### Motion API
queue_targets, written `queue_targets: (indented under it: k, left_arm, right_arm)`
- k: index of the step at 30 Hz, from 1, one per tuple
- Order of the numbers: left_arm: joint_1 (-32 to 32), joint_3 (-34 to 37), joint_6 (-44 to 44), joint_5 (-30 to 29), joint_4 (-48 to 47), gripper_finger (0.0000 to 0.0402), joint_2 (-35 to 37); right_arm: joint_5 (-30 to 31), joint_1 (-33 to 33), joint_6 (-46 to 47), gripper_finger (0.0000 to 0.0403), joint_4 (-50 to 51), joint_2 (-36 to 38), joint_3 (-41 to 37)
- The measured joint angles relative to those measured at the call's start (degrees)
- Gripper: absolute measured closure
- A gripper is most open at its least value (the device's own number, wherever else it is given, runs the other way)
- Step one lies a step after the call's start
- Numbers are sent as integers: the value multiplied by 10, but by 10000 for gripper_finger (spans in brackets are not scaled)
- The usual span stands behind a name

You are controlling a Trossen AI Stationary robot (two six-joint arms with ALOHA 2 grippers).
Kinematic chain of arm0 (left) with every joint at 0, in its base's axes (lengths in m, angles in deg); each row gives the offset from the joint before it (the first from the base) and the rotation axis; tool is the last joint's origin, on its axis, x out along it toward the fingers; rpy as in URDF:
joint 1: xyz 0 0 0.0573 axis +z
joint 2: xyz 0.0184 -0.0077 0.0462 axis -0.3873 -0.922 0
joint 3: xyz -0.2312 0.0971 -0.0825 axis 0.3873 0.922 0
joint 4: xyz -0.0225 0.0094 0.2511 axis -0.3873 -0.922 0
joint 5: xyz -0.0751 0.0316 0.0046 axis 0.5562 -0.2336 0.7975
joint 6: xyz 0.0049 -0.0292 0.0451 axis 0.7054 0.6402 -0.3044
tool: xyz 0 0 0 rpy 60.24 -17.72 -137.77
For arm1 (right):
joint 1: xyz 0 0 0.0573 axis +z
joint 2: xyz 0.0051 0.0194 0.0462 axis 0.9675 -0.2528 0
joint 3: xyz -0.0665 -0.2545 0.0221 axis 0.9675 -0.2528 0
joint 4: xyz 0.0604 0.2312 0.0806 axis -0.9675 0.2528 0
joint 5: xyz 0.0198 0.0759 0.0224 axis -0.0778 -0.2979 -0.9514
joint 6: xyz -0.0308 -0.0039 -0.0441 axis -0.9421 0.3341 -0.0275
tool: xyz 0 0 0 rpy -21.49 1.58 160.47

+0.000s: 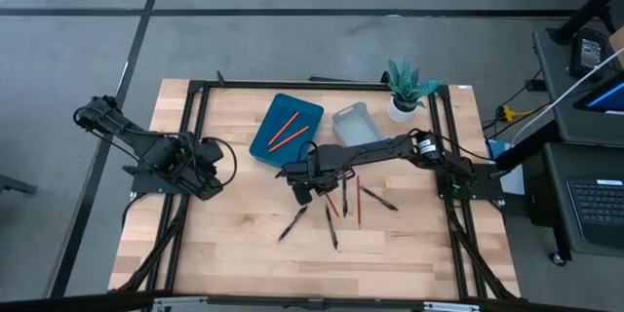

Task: Sort pens & pencils
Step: Put the red pencil into the blue bin

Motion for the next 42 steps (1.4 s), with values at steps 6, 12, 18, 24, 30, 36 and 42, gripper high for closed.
queue_targets:
  k: [6,12,18,24,30,36,42]
  left_arm:
    - [0,0,-4,-2,0,321,0]
    - [0,0,-4,-2,0,321,0]
    - [0,0,-4,-2,0,321,0]
    - [0,0,-4,-2,0,321,0]
    - [0,0,-5,-2,0,321,0]
    - [0,0,-11,-2,0,321,0]
    - [0,0,-11,-2,0,321,0]
  right_arm:
    - [1,0,0,399,7,0,7]
    - [10,0,-4,396,7,1,7]
    - [19,0,-15,394,-10,2,0]
    - [-16,0,-17,356,-78,2,-50]
    - [-41,0,-15,301,-80,1,-77]
    - [-33,0,-15,272,-92,1,-77]
    - [-26,0,-15,270,-103,2,-84]
